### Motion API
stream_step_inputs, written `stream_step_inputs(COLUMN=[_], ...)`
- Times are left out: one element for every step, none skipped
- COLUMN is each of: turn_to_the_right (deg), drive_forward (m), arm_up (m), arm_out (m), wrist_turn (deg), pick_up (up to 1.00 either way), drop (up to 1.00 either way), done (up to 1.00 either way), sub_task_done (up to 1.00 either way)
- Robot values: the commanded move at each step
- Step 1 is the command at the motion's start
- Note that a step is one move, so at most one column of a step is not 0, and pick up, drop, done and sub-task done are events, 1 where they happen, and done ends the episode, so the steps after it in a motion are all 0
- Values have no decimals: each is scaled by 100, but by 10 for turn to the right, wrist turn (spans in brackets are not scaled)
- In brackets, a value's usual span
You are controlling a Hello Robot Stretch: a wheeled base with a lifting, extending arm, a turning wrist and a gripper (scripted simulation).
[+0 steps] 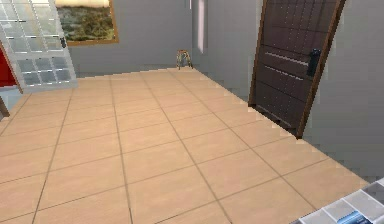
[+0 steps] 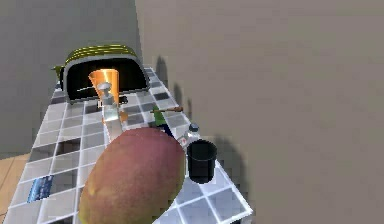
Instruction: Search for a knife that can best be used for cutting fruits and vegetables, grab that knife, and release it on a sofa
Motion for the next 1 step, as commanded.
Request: stream_step_inputs(turn_to_the_right=[0], drive_forward=[0], arm_up=[38], arm_out=[0], wrist_turn=[0], pick_up=[0], drop=[0], done=[0], sub_task_done=[0])
